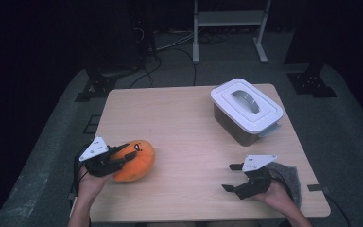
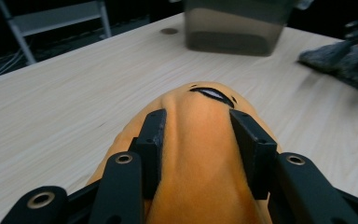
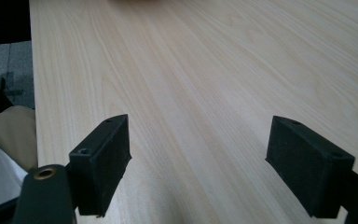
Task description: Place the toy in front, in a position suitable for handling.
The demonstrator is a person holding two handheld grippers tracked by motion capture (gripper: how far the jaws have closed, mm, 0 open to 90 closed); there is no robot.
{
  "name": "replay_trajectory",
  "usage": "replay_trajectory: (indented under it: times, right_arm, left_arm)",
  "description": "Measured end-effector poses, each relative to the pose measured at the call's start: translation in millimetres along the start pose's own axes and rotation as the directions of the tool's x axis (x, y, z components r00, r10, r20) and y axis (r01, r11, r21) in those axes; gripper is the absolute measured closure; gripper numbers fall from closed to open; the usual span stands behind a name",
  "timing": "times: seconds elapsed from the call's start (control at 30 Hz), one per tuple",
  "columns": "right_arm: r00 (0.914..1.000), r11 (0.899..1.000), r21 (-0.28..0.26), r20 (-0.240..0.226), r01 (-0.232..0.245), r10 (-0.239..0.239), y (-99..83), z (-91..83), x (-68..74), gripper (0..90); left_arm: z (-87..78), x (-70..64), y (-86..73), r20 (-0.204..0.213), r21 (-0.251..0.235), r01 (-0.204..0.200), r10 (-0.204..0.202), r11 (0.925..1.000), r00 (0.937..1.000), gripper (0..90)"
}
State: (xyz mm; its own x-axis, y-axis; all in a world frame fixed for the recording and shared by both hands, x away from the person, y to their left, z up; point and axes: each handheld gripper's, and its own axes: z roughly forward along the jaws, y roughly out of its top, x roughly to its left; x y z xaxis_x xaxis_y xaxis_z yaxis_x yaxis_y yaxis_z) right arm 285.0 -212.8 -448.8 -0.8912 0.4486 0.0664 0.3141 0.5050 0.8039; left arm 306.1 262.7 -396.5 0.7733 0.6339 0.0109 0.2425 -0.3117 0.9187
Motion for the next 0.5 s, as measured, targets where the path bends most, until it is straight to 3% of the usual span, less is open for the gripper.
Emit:
replay_trajectory:
  times: [0.23,0.5]
  right_arm:
    - [1.0,1.0,0.003,0.004,0.0,0.0,-0.3,-1.7,-0.3,20.0]
    - [1.0,1.0,-0.005,0.006,-0.007,0.007,-1.1,-7.5,0.2,19.9]
  left_arm:
    - [17.9,-18.3,11.6,0.066,0.008,-0.024,0.023,0.9997,0.9975,59.4]
    - [43.0,-40.3,26.0,0.155,0.001,-0.065,0.064,0.9979,0.9859,59.4]
